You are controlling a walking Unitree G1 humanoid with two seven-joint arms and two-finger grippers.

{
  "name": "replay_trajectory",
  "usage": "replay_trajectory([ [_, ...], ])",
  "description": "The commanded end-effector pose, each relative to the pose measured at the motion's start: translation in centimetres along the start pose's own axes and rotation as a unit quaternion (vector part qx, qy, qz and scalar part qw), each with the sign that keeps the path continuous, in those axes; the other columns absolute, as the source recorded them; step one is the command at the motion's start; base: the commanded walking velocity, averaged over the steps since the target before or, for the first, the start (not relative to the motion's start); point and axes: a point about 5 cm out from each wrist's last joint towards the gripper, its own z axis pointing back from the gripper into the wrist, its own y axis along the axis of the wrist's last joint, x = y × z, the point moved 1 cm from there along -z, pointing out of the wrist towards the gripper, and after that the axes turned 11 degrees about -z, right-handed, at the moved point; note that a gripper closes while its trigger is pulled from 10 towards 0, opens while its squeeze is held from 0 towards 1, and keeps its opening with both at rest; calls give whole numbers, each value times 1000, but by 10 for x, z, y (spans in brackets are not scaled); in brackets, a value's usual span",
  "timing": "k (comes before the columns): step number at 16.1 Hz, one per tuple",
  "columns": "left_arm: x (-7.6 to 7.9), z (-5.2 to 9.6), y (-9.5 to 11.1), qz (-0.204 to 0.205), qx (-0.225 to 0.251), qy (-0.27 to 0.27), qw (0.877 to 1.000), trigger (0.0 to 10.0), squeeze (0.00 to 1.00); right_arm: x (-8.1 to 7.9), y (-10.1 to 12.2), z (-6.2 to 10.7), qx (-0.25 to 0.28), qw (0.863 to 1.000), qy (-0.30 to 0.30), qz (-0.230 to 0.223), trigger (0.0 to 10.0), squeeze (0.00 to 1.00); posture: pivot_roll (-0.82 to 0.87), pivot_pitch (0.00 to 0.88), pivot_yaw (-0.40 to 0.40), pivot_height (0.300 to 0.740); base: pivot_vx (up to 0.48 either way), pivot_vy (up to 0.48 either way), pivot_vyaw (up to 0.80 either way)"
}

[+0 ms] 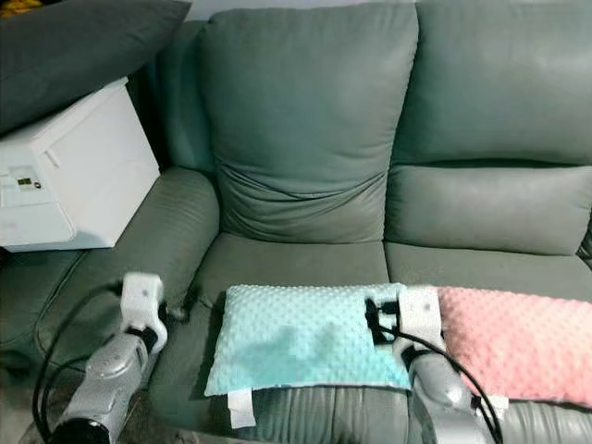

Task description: Move the pillow to the sofa

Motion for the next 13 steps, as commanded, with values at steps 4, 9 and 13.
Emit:
replay_trajectory([
  [4, -15, 29, 21, -30, 49, 49, 997, 10000, 0, -20, 33, 13, 81, 996, 23, -14, 10000, 0, -135, 5, 80, 740, 0, 0, 0],
  [9, -42, 60, 33, -80, 72, 115, 988, 10000, 0, -31, 36, 28, 89, 995, 49, -15, 10000, 0, -128, 0, 56, 740, 0, 179, 0],
  [13, -32, 56, 34, -44, 66, 123, 989, 10000, 0, -30, 37, 23, 83, 995, 53, -13, 10000, 0, -135, 0, 35, 740, 0, 0, 0],
])
